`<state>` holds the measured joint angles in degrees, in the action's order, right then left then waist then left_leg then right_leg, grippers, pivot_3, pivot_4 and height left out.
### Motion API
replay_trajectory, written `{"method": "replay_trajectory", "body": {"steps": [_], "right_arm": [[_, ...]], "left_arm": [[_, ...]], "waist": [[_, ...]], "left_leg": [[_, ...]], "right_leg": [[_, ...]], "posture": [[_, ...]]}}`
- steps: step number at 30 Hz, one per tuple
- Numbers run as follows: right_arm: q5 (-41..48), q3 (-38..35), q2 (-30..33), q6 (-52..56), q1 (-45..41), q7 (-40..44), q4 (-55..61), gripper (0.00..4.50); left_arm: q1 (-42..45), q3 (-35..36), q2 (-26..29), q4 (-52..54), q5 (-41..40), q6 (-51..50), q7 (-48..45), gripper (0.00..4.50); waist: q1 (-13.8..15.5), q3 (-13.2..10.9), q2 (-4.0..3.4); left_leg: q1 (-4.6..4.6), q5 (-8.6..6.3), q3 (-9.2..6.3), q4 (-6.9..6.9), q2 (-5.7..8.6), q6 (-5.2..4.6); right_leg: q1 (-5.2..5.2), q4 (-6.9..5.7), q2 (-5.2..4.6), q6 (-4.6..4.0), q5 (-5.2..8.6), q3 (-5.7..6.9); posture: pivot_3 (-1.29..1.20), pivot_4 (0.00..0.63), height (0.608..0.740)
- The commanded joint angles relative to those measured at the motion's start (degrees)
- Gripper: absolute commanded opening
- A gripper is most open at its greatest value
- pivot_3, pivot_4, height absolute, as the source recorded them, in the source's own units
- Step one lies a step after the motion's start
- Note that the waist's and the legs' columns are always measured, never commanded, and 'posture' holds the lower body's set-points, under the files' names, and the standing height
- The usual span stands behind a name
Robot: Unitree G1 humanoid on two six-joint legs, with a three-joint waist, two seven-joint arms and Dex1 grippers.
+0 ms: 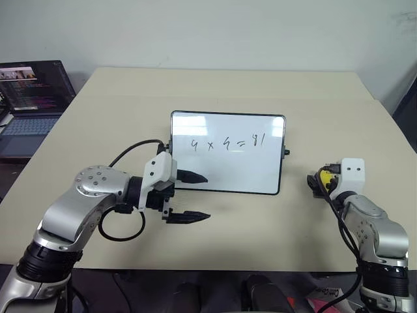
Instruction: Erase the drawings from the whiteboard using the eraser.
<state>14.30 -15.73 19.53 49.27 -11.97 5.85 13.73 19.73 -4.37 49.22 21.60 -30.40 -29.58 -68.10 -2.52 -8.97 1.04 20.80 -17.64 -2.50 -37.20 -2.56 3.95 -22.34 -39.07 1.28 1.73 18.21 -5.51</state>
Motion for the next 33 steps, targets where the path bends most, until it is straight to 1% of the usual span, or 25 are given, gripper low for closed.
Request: {"method": "replay_trajectory", "body": {"steps": [1, 8, 15, 18, 22, 27, 33], "right_arm": [[0.3, -1.3, -0.2, -1.5, -0.7, -0.1, 0.9, 4.30], [1.0, -1.9, -1.0, -2.3, -0.6, -0.1, 0.9, 4.30], [3.6, -5.3, -2.1, -3.4, 0.0, 0.5, 3.2, 4.30], [4.2, -5.4, -2.6, -4.7, 0.6, 1.1, 3.1, 4.30], [2.2, -4.3, -2.4, -8.7, 2.5, 1.6, 1.2, 4.30], [1.8, -3.7, -2.5, -10.0, 3.9, 1.2, 1.0, 4.30], [2.1, -3.5, -2.9, -10.4, 3.6, 0.7, 0.2, 4.30]], "left_arm": [[-0.3, 1.9, 0.3, 1.8, -0.8, 0.3, 0.3, 4.50], [-0.9, 2.0, 0.4, 1.7, -0.6, 0.5, 0.2, 4.50], [-1.4, 2.1, 0.5, 1.6, -0.6, 0.9, 0.0, 4.50], [-1.2, 2.0, 0.4, 1.3, -0.5, 1.0, -0.2, 4.50], [-1.0, 1.8, 0.3, 1.1, -0.4, 1.1, -0.3, 4.50], [-1.1, 1.7, 0.4, 1.1, -0.3, 1.2, -0.4, 4.50], [-1.2, 1.8, 0.4, 1.1, -0.4, 1.2, -0.5, 4.50]], "waist": [[0.0, 0.0, 0.00], [0.0, 0.0, 0.00], [0.0, 0.0, -0.01], [0.0, 0.0, -0.01], [0.0, 0.0, -0.01], [0.0, 0.0, -0.01], [-0.1, 0.0, -0.01]], "left_leg": [[0.00, 0.00, 0.00, 0.00, 0.00, 0.00], [0.00, 0.00, 0.00, 0.00, 0.00, 0.00], [0.00, 0.00, 0.00, 0.00, 0.00, 0.00], [0.00, 0.00, 0.00, 0.00, 0.00, 0.00], [0.00, 0.00, -0.01, 0.00, -0.01, 0.00], [-0.01, 0.00, 0.00, -0.01, -0.01, 0.00], [-0.01, 0.00, 0.00, -0.01, 0.00, 0.00]], "right_leg": [[0.00, 0.00, 0.00, 0.00, 0.00, 0.00], [0.00, 0.00, 0.00, 0.00, 0.00, 0.00], [0.00, -0.01, 0.00, 0.00, 0.00, 0.00], [0.00, -0.01, 0.00, 0.00, 0.00, 0.00], [0.00, -0.01, 0.00, 0.00, 0.00, 0.01], [0.00, -0.03, 0.00, 0.00, 0.00, 0.00], [0.00, -0.03, 0.00, 0.00, 0.00, 0.01]], "posture": [[0.00, 0.150, 0.740], [0.00, 0.150, 0.740], [0.00, 0.150, 0.740], [0.00, 0.150, 0.740], [0.00, 0.150, 0.740], [0.00, 0.150, 0.740], [0.00, 0.150, 0.740]]}}
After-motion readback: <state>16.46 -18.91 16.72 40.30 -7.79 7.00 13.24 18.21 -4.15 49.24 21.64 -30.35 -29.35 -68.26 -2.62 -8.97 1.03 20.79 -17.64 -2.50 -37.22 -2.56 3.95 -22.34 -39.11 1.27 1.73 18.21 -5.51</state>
